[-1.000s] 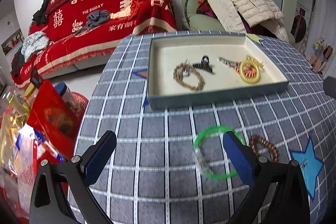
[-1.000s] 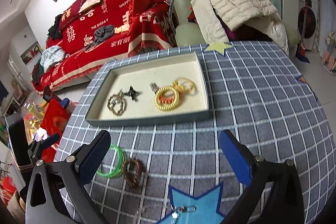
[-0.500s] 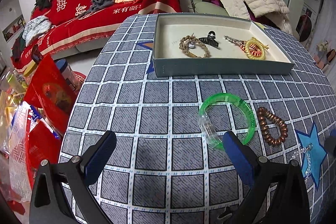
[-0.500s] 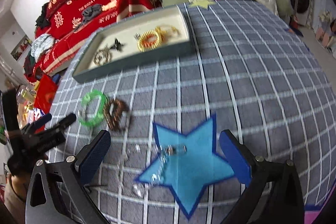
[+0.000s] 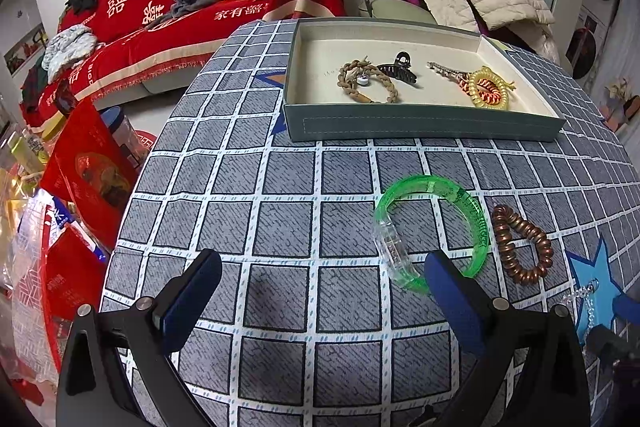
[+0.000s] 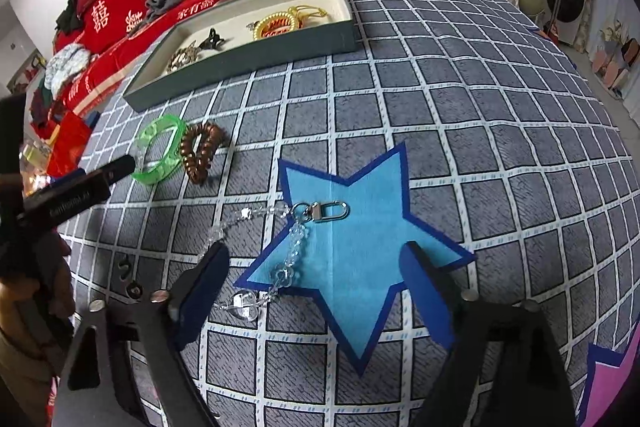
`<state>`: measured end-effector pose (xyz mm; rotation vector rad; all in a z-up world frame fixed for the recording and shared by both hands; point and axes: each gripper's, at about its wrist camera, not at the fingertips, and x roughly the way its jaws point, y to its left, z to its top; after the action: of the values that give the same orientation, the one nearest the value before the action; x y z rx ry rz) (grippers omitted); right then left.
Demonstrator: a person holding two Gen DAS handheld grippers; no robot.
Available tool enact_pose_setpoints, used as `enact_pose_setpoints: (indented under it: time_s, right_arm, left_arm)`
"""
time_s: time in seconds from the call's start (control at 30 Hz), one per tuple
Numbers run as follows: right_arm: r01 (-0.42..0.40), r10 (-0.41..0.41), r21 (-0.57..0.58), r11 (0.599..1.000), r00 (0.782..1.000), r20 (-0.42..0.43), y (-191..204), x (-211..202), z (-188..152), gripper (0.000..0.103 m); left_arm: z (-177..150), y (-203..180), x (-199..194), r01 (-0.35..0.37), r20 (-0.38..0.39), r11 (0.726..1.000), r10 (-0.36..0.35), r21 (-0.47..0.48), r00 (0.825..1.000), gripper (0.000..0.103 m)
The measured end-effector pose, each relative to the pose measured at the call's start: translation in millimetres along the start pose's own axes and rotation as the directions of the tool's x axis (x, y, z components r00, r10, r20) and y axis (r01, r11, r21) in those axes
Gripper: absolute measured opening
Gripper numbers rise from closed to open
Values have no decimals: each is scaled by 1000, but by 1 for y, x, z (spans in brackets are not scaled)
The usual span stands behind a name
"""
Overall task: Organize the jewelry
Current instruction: 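Grasp the green bangle with the left tool while the right grasps the crystal bead bracelet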
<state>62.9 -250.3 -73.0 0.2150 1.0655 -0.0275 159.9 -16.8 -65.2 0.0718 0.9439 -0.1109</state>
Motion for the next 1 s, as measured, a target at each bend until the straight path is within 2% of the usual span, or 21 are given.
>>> enact_pose_setpoints:
  time_s: [0.33, 0.47, 0.57, 0.73, 0.83, 0.9, 0.93, 0.97, 1.0]
  right_arm:
    - [121, -118, -139, 983, 992, 32, 21, 6, -10, 80]
    - [114, -110, -148, 982, 993, 38, 22, 3, -12, 74]
    - [107, -102, -157, 982, 994, 38, 23, 1, -11, 65]
    - [96, -91, -176, 980, 995, 36, 27, 2, -10, 55]
    - [86, -81, -191, 978, 996, 34, 30, 1, -10, 45]
    - [80, -75, -192, 978, 997, 33, 31, 2, -10, 33]
    - [76, -71, -189, 979, 997, 33, 31, 1, -10, 29]
    - [74, -69, -186, 980, 997, 33, 32, 1, -10, 20]
    - [71, -66, -183, 981, 997, 32, 31, 1, -10, 14]
  left_arm:
    - [6, -7, 9, 11, -22, 1000, -11, -16, 1000, 103]
    - [6, -13, 18, 12, -55, 1000, -12, 2, 998, 99]
    - [6, -16, 18, 14, -47, 1000, -13, 7, 999, 99]
    - [6, -23, 15, 36, -42, 998, -35, 42, 999, 83]
    - [6, -28, 13, 49, -38, 996, -46, 69, 998, 75]
    - [6, -28, 12, 49, -36, 996, -47, 71, 998, 74]
    - [6, -27, 12, 64, -40, 996, -61, 67, 997, 68]
    - [6, -27, 12, 86, -44, 994, -83, 61, 996, 64]
    - [6, -28, 11, 82, -43, 994, -80, 69, 996, 54]
